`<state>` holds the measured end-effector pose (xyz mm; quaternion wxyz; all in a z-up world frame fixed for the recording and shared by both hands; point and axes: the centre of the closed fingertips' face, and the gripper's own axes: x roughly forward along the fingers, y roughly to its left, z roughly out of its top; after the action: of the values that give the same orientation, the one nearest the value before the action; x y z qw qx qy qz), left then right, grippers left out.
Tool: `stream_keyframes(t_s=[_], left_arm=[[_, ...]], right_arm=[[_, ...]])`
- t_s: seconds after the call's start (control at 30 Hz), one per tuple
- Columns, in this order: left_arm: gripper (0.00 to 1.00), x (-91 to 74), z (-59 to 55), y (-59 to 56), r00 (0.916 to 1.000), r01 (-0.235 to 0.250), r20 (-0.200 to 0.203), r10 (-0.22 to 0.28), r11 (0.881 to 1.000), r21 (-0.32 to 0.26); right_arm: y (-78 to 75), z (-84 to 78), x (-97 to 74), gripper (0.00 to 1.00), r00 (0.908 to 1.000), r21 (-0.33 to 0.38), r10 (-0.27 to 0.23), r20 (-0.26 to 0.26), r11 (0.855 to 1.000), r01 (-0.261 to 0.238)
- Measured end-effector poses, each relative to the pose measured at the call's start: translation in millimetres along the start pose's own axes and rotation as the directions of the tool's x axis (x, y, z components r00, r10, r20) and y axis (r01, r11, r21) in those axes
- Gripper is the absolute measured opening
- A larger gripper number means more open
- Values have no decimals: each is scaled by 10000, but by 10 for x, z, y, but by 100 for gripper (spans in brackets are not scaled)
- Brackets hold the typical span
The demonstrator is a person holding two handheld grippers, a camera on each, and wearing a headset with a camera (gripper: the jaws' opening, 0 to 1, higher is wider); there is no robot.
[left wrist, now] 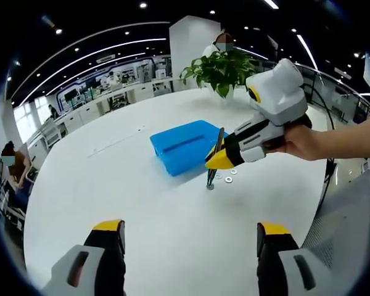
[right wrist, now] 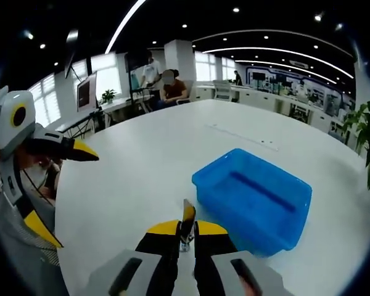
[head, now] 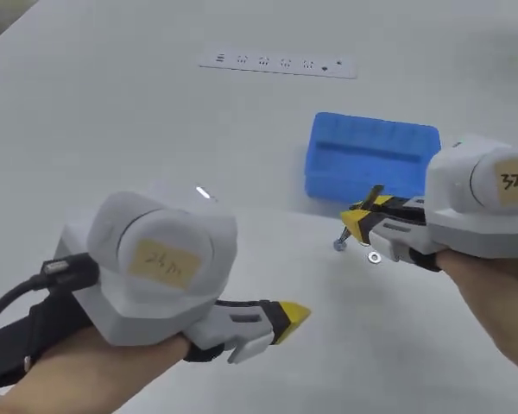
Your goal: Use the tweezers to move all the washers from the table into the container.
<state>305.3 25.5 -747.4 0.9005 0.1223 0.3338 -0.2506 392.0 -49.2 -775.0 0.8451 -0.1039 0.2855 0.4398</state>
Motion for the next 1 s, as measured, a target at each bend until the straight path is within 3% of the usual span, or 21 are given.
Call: stream_keyframes(t_s=[0.53, 1.0], left_arm=[[87, 20, -32, 21, 9997, -212, -103, 214, 9995, 250], [88, 1, -19, 47, 9997, -220, -73, 222, 9994, 268]], right_arm=[[13, -3, 32, 4, 9999, -682, -168, -12, 9975, 166], [-3, 20, -69, 3, 9998, -449, -148, -153, 9989, 141]])
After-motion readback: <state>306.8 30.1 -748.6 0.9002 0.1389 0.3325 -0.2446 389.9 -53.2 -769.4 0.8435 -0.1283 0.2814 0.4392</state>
